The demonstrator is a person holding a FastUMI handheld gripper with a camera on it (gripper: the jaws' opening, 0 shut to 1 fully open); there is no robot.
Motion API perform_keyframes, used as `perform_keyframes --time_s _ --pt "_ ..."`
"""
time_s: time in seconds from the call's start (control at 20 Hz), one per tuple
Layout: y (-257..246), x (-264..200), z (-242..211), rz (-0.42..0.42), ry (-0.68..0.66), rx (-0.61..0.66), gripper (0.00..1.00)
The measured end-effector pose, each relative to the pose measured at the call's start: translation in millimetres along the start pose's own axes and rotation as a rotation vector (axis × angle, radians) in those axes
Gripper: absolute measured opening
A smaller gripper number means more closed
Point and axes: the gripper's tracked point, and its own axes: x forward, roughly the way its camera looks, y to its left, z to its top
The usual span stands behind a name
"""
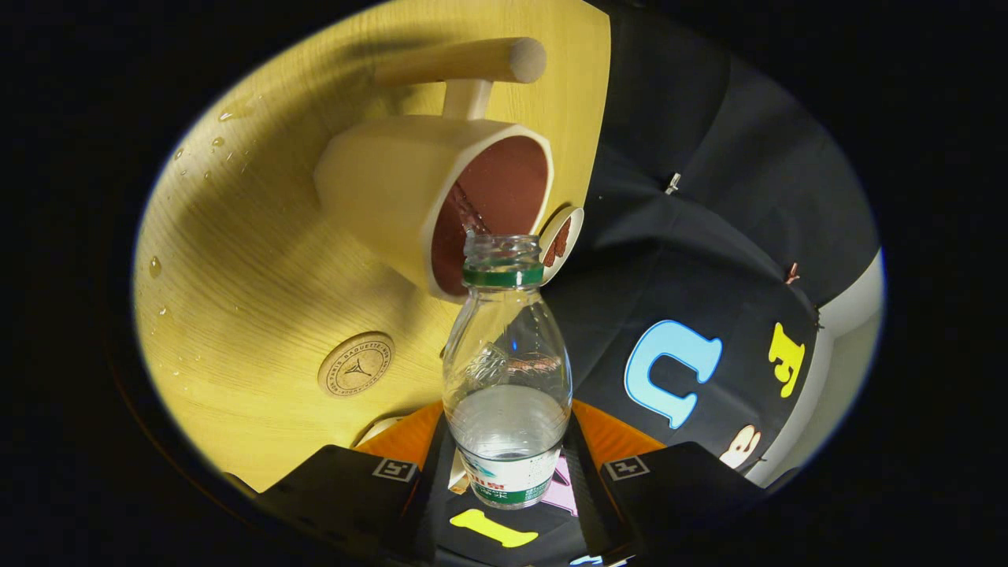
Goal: Take the bottle from table, then pour the juice into the cup, finally place the bottle on the coaster
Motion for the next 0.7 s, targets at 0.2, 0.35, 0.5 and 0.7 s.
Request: perform_keyframes --time_s 0.2,0.35,0.5,0.7 --pt "-4.5 2.7 1.1 -0.009 -0.023 -0.061 0.70" --pt "-7.7 4.2 2.9 -0.016 -0.039 -0.093 0.70" --pt "-9.1 6.0 2.3 -0.021 -0.049 -0.119 0.70" --pt "-11.4 9.9 2.1 -0.028 -0.057 -0.147 0.71"
